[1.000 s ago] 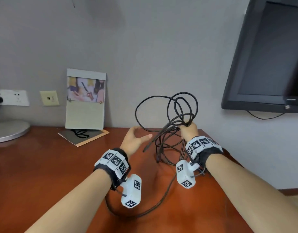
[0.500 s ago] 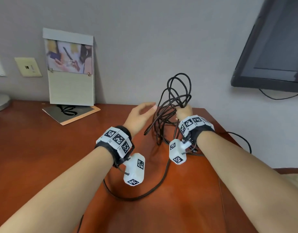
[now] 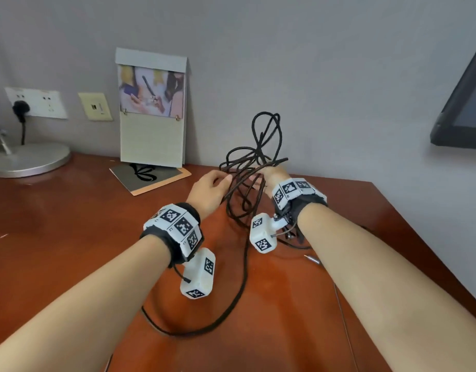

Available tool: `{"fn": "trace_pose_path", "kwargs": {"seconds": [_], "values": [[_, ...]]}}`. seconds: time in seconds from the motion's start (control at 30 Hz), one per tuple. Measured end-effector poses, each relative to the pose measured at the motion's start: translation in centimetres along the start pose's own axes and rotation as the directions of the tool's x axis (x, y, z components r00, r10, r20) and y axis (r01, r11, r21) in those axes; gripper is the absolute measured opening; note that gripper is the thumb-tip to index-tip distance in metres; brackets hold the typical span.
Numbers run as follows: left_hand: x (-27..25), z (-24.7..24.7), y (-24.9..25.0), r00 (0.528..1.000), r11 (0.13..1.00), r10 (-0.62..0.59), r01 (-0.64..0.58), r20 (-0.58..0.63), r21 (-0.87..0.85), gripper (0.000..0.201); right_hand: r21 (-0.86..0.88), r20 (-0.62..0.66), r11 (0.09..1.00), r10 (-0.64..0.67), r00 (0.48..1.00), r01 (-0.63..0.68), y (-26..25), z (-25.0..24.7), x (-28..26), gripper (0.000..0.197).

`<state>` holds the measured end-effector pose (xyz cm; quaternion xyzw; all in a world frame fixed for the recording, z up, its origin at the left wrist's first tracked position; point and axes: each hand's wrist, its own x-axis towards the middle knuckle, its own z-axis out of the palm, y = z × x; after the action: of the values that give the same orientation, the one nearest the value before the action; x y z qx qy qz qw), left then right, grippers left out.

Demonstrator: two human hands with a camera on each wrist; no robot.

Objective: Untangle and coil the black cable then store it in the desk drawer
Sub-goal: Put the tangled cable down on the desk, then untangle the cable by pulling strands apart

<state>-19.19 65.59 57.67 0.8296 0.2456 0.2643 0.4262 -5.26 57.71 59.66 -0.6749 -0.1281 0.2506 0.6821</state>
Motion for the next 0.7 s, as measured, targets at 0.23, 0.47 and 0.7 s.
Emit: {"fn": "trace_pose_path", "kwargs": {"seconds": [0.23,0.47,0.7], "values": [[-0.4,0.9,1.1,0.997,0.999,0.012,-0.009,-0.072,0.046,0.031,-0.282,0.153,0.96,0.052,0.987,-0.007,0.0,-5.5,-2.4,0.008],[-2.0,3.0,3.8,0.959,0.989,0.14,-0.123,-0.248,0.081,0.04,-0.55,-0.124,0.828,0.046,0.991,-0.107,-0.2,-10.5,-3.5,0.015],[-5.7,6.3,6.7,0.966,0.966,0.255,-0.254,-0.03,0.047,0.024,-0.825,-0.085,0.54,0.18,0.98,-0.17,2.3,-14.4,-7.6,0.022]]}}
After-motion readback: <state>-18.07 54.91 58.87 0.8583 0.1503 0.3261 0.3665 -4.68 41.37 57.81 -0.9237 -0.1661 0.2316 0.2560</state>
